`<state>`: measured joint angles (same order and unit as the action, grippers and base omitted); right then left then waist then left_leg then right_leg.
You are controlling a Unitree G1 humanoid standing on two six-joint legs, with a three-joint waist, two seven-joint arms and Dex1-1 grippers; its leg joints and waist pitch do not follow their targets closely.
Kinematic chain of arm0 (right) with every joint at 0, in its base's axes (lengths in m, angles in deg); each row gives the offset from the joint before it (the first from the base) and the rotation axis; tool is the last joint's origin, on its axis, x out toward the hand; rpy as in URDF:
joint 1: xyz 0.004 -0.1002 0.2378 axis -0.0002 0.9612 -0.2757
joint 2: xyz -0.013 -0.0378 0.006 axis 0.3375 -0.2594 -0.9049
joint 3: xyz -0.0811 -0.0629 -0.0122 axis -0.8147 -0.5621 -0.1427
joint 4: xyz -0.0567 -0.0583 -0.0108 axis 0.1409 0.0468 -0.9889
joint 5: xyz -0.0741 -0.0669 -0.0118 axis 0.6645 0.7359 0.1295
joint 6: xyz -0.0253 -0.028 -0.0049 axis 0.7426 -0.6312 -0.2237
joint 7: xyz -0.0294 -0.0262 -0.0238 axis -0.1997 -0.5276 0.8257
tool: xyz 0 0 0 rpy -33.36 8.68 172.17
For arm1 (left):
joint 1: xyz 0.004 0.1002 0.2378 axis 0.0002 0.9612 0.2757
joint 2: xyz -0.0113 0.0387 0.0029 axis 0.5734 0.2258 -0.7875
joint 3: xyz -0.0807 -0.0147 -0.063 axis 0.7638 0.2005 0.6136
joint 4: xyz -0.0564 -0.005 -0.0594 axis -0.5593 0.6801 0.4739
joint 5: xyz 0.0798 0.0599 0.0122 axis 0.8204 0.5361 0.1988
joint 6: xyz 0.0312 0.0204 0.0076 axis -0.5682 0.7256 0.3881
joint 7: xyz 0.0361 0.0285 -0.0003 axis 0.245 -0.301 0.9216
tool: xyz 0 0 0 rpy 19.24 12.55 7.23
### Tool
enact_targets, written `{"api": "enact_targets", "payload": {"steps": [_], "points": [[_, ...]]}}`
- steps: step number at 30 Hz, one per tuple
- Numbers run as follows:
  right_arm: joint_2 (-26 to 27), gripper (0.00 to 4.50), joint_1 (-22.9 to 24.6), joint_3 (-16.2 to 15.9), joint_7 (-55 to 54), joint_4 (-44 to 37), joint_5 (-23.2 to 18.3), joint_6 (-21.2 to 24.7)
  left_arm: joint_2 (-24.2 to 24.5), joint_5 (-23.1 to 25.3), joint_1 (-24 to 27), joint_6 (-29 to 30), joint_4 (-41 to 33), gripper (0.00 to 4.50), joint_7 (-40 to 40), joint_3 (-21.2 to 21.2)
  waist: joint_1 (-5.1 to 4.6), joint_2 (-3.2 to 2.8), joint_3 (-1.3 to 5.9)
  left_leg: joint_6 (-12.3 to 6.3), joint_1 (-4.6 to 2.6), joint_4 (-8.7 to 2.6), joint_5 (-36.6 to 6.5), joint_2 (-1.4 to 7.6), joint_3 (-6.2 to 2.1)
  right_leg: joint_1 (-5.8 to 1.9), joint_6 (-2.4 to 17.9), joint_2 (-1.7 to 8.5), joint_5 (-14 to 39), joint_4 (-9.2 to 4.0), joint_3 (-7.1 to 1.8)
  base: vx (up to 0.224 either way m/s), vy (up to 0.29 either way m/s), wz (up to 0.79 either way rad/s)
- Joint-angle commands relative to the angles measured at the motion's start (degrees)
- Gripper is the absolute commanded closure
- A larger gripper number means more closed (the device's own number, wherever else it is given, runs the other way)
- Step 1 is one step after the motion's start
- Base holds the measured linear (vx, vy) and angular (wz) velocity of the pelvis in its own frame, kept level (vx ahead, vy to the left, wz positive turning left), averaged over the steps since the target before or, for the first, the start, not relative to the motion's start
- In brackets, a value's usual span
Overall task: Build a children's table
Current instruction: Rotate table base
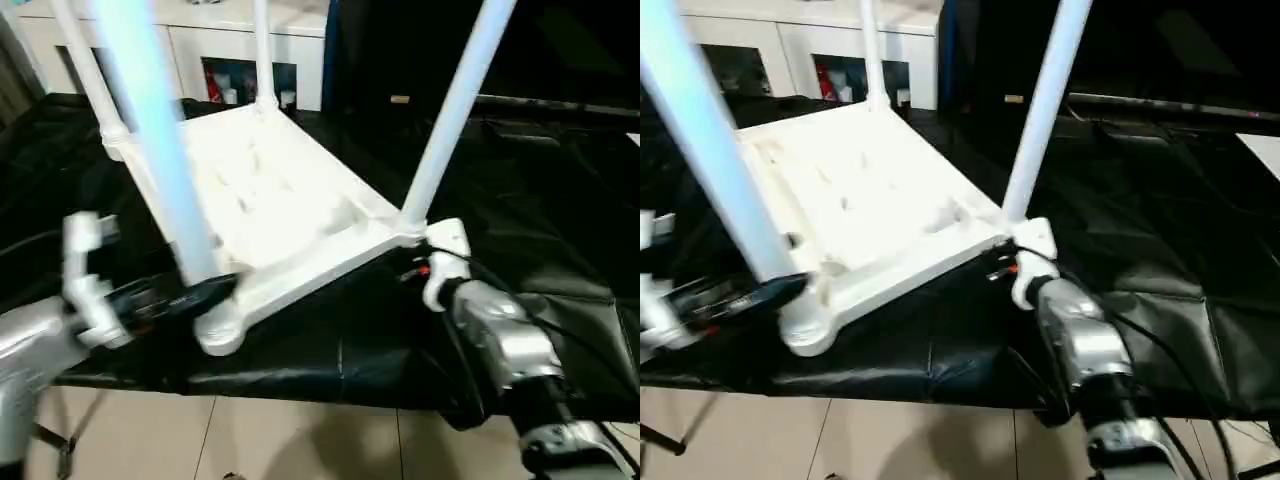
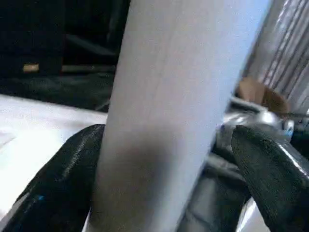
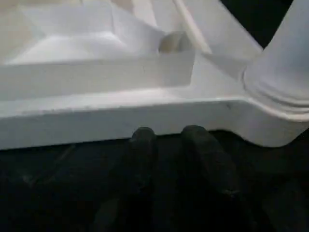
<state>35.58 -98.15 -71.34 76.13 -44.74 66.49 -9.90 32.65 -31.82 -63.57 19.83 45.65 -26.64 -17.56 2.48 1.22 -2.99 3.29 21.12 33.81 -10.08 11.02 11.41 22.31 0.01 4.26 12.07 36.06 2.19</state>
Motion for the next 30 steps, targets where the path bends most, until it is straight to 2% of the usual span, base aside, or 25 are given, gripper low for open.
{"api": "enact_targets", "payload": {"steps": [1, 2, 4, 5, 6, 7, 8, 10, 12, 15, 16, 18, 21, 25, 26, 28, 30], "points": [[0.3, 3.15, -1.43, -0.2, -0.52, 1.47, 0.56, 0.09, -0.53, -0.06, -1.32, -0.17, -0.02, 0.0, 0.38, -1.93, 0.19, -0.5, 3.41, 1.18, -1.0, -3.8, -11.76, 1.66, -0.86, -1.9, 11.9, 2.74, 7.32, -4.11, -2.35, 0.0, 0.0, 0.0], [0.81, 2.97, -2.47, -0.44, -0.68, 3.0, 0.75, -0.21, -1.35, 0.01, -2.56, -0.15, 0.28, 0.0, 0.41, -3.16, 0.07, -0.18, 3.48, 1.02, -0.85, -3.78, -10.95, 1.67, -0.88, -2.05, 11.91, 2.73, 6.46, -3.94, -2.31, 0.0, 0.0, 0.0], [1.99, 2.96, -4.97, -0.75, -1.13, 6.55, 1.09, -0.9, -3.03, 1.12, -5.56, -0.35, 1.58, 0.0, 0.01, -6.51, 0.18, -0.2, 3.5, 0.96, -1.22, -3.65, -11.31, 1.65, -0.7, -1.72, 12.21, 2.74, 7.09, -4.04, -2.33, 0.0, 0.0, 0.0], [2.17, 2.96, -5.34, -0.79, -1.13, 7.12, 1.12, -1.06, -3.34, 1.52, -6.06, -0.55, 1.91, 0.0, -0.12, -7.18, 0.34, -0.37, 3.45, 1.15, -1.13, -3.72, -11.44, 1.73, -0.77, -1.81, 12.25, 2.85, 7.41, -4.05, -2.33, 0.0, 0.0, 0.0], [2.36, 2.7, -5.71, -0.83, -1.14, 7.68, 1.15, -1.21, -3.66, 1.93, -6.56, -0.75, 2.25, 0.0, -0.24, -7.84, 0.35, -0.34, 3.42, 1.2, -1.1, -3.75, -11.49, 1.79, -0.77, -1.79, 12.13, 2.9, 7.49, -4.08, -2.35, 0.0, 0.0, 0.0], [2.67, 2.58, -6.45, -0.92, -1.25, 8.8, 1.11, -1.57, -4.13, 2.57, -7.54, -1.22, 2.97, 0.0, -0.52, -9.19, 0.44, 0.03, 3.44, 1.45, -0.96, -3.77, -11.24, 1.68, -0.79, -2.02, 11.69, 2.85, 7.49, -4.1, -2.28, 0.0, 0.0, 0.0], [3.12, 2.56, -7.29, -0.98, -1.26, 9.98, 0.98, -1.8, -5.02, 3.45, -8.98, -1.9, 4.01, 0.0, -0.87, -10.89, 0.44, 0.1, 3.51, 1.44, -1.07, -3.77, -10.97, 1.74, -0.78, -1.94, 11.54, 2.91, 7.17, -4.05, -2.33, 0.0, 0.0, 0.0], [3.91, 2.43, -8.6, -0.9, -1.37, 11.89, 1.14, -2.33, -6.6, 4.67, -11.73, -2.93, 5.72, 0.0, -1.5, -13.96, 0.55, 0.02, 3.6, 1.5, -1.03, -3.68, -10.21, 1.76, -0.79, -2.08, 11.61, 3.0, 5.99, -3.88, -2.36, 0.0, 0.0, 0.0], [4.56, 2.15, -9.63, -0.47, -0.91, 13.73, 1.23, -3.02, -7.82, 5.49, -13.92, -3.73, 7.21, 0.0, -1.76, -16.18, 0.59, 0.33, 3.78, 1.41, -1.01, -3.6, -9.02, 1.78, -0.77, -2.19, 12.15, 3.03, 3.78, -3.57, -2.31, 0.0, 0.0, 0.0], [5.19, 1.98, -10.62, -0.55, -0.25, 15.76, 1.49, -3.68, -10.19, 7.38, -17.31, -5.93, 10.38, 0.0, -2.63, -19.67, 0.47, 0.61, 3.85, 1.03, -0.78, -3.5, -7.93, 1.71, -0.76, -2.45, 12.55, 3.02, 1.56, -3.44, -2.25, 0.0, 0.0, 0.0], [5.34, 1.73, -10.71, -0.65, -0.19, 16.11, 1.65, -3.88, -11.64, 8.89, -18.94, -7.83, 12.24, 0.0, -2.7, -21.35, 0.53, 0.62, 3.92, 0.54, -0.78, -3.43, -7.08, 1.69, -0.76, -2.54, 12.91, 3.06, 0.3, -3.39, -2.28, 0.0, 0.0, 0.0], [5.41, 1.68, -10.73, -0.82, 0.19, 16.29, 1.7, -4.01, -13.25, 9.97, -20.47, -8.83, 14.02, 0.0, -2.41, -22.69, 0.43, 0.91, 4.02, -0.2, -0.55, -3.32, -5.74, 1.7, -0.74, -2.83, 13.37, 3.1, -1.95, -3.13, -2.29, 0.0, 0.0, 0.0], [5.54, 1.49, -11.16, -0.73, 0.49, 17.19, 1.76, -4.63, -15.78, 12.99, -23.02, -11.82, 17.78, 0.0, -1.66, -25.21, 0.33, 0.85, 4.2, -1.66, -0.42, -3.04, -4.23, 1.71, -0.75, -3.01, 14.5, 3.24, -4.42, -2.9, -2.25, 0.0, 0.0, 0.0], [5.59, 1.18, -11.45, -0.54, 1.14, 18.03, 1.95, -5.51, -19.27, 15.74, -25.62, -15.06, 22.29, 0.0, -0.44, -27.89, 0.32, 0.98, 4.1, -2.5, -0.59, -2.95, -4.97, 1.8, -0.65, -2.85, 15.19, 3.18, -3.6, -3.2, -2.23, 0.0, 0.0, 0.0], [5.59, 1.18, -11.53, -0.48, 1.34, 18.21, 2.03, -5.71, -20.01, 16.44, -26.27, -16.18, 23.49, 0.0, -0.16, -28.4, 0.3, 0.82, 4.09, -2.5, -0.49, -2.99, -5.06, 1.83, -0.71, -2.93, 15.3, 3.22, -3.62, -3.22, -2.2, 0.0, 0.0, 0.0], [5.45, 0.86, -11.63, -0.4, 1.51, 18.49, 2.36, -6.16, -22.18, 18.52, -28.03, -18.97, 26.98, 0.0, 0.78, -29.6, 0.35, 1.0, 4.19, -2.7, -0.45, -2.89, -4.85, 1.86, -0.74, -3.08, 15.69, 3.33, -4.4, -3.03, -2.2, 0.0, 0.0, 0.0], [5.33, 0.84, -11.66, -0.31, 1.55, 18.61, 2.44, -6.36, -23.27, 19.29, -28.92, -19.97, 28.65, 0.0, 1.1, -29.93, 0.33, 0.97, 4.22, -3.07, -0.5, -2.79, -4.85, 1.84, -0.7, -3.08, 15.95, 3.31, -4.92, -3.09, -2.21, 0.0, 0.0, 0.0]]}}
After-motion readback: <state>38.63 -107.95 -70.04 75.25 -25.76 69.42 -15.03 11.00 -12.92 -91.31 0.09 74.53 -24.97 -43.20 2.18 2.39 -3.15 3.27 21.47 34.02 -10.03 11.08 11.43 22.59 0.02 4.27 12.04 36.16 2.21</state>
